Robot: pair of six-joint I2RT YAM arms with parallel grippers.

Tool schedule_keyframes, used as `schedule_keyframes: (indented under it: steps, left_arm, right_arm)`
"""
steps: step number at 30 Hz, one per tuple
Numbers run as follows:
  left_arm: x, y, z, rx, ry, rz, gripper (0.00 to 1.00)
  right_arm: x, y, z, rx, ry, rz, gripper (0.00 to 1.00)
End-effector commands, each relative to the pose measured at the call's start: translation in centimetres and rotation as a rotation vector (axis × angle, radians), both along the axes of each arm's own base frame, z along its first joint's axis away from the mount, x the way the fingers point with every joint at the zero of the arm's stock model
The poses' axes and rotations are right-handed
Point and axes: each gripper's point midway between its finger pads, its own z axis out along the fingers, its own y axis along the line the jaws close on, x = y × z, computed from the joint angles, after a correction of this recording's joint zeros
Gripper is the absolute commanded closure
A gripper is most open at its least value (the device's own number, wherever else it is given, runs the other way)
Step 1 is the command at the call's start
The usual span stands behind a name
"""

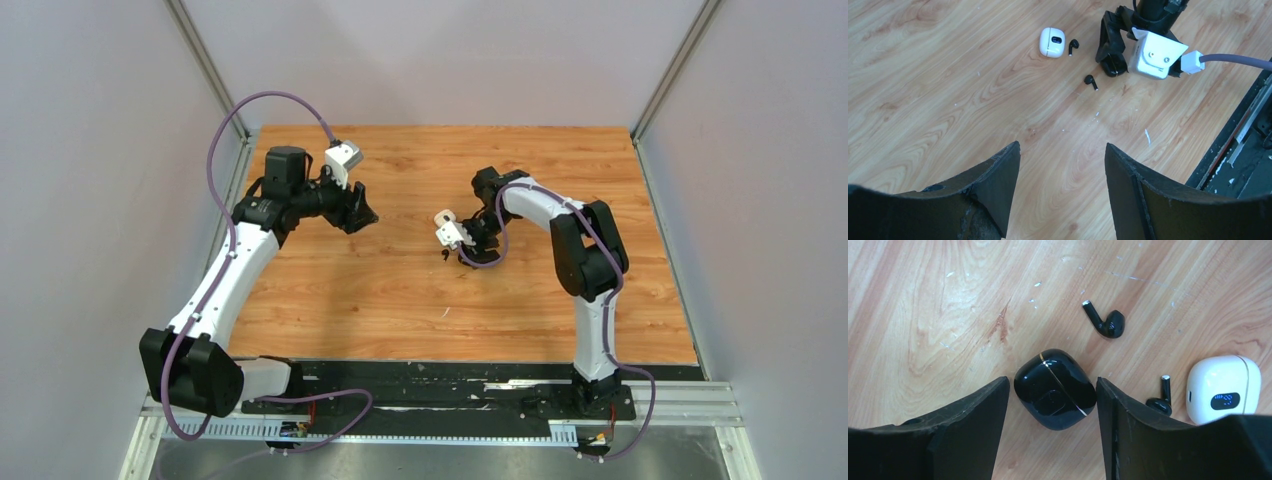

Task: Insert the wireless bluetooth earbuds into the charging case
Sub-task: Pick up the charging case at the center of the board.

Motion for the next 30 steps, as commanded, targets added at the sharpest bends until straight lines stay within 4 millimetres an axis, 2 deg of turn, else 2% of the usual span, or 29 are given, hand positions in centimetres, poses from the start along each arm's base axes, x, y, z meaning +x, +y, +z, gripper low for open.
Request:
schedule_keyframes:
  steps: [1, 5, 8, 10, 12, 13, 15, 17, 19, 20, 21, 23, 27, 30]
  left_arm:
    - [-0.2, -0.3, 0.6, -0.017, -0.015, -0.017, 0.3]
    - [-0.2, -0.3, 0.4, -0.014, -0.005, -0.011, 0.3]
    - [1.1, 0.4, 0.4, -0.017, -0.012, 0.081, 0.25]
    - [1.9, 0.3, 1.0, -0.054, -0.025, 0.131, 0.24]
    - [2.8, 0.3, 2.1, -0.129, -0.038, 0.207, 0.25]
    - [3.3, 0.0, 2.9, -0.19, -0.043, 0.243, 0.25]
    - [4.0, -0.4, 4.4, -0.266, -0.062, 0.27, 0.25]
    - [4.5, -1.1, 5.7, -0.324, -0.086, 0.263, 0.25]
    - [4.8, -2.3, 6.9, -0.378, -0.108, 0.2, 0.26]
    - [4.1, -3.3, 7.3, -0.403, -0.102, 0.127, 0.26]
    - [4.2, -4.2, 7.6, -0.419, -0.12, 0.073, 0.26]
    - [3.0, -6.2, 8.2, -0.441, -0.152, -0.063, 0.27]
    - [1.0, -9.3, 9.1, -0.464, -0.212, -0.254, 0.27]
    - [1.3, -10.1, 9.9, -0.479, -0.248, -0.272, 0.27]
  right_arm:
    - [-0.3, 0.6, -0.1, 0.012, 0.001, 0.077, 0.4]
    - [0.0, 0.2, -0.2, -0.021, 0.016, 0.031, 0.53]
    - [0.2, -0.8, 0.0, -0.032, 0.049, -0.06, 0.6]
    - [0.9, -1.4, 0.6, -0.004, 0.074, -0.181, 0.61]
    - [1.9, -1.3, 2.7, 0.055, 0.106, -0.326, 0.63]
    - [3.0, -1.0, 4.9, 0.117, 0.096, -0.415, 0.65]
    - [3.9, -0.3, 9.1, 0.217, 0.112, -0.552, 0.67]
    - [4.4, 0.5, 13.3, 0.316, 0.099, -0.644, 0.75]
    - [4.6, 1.3, 17.2, 0.423, 0.079, -0.699, 0.84]
    - [4.6, 1.6, 18.9, 0.461, 0.059, -0.718, 0.91]
    - [4.9, 2.0, 20.5, 0.502, 0.027, -0.734, 0.94]
    - [5.3, 2.8, 23.7, 0.597, -0.061, -0.746, 0.93]
    - [5.2, 4.8, 28.7, 0.756, -0.265, -0.687, 1.0]
    - [4.3, 6.3, 31.1, 0.847, -0.378, -0.624, 1.0]
